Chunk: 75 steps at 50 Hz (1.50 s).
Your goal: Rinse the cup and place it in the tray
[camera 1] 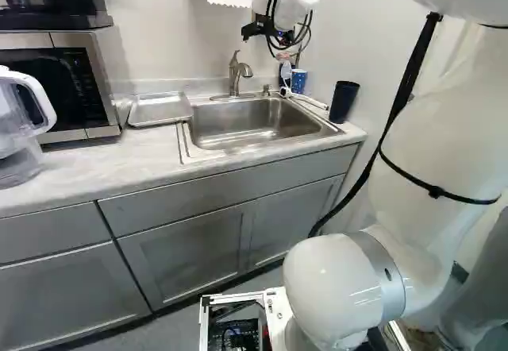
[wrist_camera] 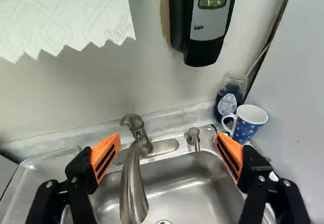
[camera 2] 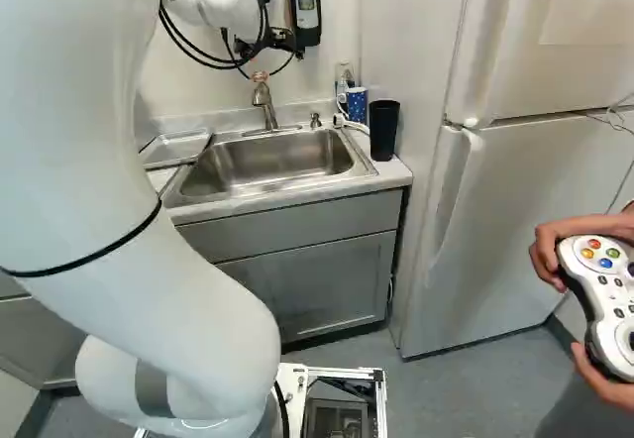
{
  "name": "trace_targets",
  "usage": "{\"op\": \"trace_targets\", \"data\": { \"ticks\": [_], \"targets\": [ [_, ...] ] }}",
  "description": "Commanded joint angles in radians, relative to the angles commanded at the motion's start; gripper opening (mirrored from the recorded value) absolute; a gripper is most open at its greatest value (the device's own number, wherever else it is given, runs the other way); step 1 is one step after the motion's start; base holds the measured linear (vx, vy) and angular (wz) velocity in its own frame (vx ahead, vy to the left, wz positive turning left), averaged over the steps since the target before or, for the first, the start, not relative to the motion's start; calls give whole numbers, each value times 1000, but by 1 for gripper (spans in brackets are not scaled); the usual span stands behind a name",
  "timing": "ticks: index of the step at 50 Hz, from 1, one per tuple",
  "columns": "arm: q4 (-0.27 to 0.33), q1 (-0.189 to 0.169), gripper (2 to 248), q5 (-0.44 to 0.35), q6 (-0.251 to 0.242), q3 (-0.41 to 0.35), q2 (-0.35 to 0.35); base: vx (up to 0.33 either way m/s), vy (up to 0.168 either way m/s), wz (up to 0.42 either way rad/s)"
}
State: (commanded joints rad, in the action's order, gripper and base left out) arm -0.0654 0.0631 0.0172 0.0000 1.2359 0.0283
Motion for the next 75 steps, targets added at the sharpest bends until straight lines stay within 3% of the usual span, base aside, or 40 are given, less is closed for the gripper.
{"op": "trace_targets", "data": {
  "ticks": [75],
  "targets": [
    [0,24,247,27,0,92,140,0,0,0]
  ]
}}
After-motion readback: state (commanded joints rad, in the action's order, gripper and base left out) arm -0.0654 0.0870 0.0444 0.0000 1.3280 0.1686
